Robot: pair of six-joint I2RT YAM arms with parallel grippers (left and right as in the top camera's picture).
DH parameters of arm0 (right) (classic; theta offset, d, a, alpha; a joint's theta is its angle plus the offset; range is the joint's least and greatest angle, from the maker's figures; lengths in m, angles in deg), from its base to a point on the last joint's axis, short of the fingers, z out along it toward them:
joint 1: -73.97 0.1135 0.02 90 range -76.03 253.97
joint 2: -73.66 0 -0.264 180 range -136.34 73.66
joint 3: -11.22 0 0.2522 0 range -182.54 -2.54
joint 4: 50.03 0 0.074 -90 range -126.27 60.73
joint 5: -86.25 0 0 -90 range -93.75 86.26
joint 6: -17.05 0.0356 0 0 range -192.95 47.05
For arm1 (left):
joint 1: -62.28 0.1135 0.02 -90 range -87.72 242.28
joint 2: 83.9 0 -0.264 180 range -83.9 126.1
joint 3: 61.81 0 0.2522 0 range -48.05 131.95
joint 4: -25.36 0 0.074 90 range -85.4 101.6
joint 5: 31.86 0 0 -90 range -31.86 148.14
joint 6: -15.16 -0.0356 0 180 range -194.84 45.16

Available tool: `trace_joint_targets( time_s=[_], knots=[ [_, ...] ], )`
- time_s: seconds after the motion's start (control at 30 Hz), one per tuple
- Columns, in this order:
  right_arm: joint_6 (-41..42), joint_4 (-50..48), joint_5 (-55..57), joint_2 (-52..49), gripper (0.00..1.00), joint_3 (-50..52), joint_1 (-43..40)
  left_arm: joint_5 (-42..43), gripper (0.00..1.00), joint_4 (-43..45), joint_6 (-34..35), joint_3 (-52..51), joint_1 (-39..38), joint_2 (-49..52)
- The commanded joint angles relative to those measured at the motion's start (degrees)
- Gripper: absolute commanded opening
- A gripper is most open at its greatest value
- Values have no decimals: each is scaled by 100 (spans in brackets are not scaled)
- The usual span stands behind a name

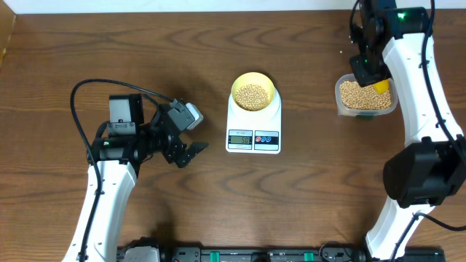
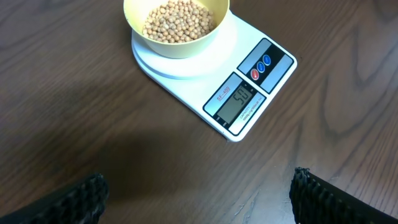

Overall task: Scoop item into bowl and weigh 50g on scale
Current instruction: 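Lower the scoop into the soybean tub with the right gripper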

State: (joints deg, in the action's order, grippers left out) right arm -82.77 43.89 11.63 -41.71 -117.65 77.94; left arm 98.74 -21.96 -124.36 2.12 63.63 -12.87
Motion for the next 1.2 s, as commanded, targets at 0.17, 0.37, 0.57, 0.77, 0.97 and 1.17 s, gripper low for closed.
trace_joint_targets(
  time_s=[0.17, 0.37, 0.57, 0.77, 0.97, 1.17],
  knots=[
    [584, -11, -2529, 87, 1, 55, -957, 94, 95, -2, 7, -35, 24, -61],
    [597, -256, -3700, 87, 1, 291, -1749, 94, 95, -4, 7, -35, 24, -61],
    [597, -1005, -4903, 87, 1, 1130, -2319, 94, 95, -2, 4, -37, 24, -61],
    [595, -1370, -5302, 87, 1, 1762, -2623, 94, 95, -2, 7, -35, 24, -61],
    [597, -1366, -5298, 87, 18, 1808, -2870, 94, 95, -2, 4, -35, 24, -61],
    [684, -1311, -5084, 87, 47, 1808, -3040, 94, 95, -2, 4, -35, 24, -61]
  ],
)
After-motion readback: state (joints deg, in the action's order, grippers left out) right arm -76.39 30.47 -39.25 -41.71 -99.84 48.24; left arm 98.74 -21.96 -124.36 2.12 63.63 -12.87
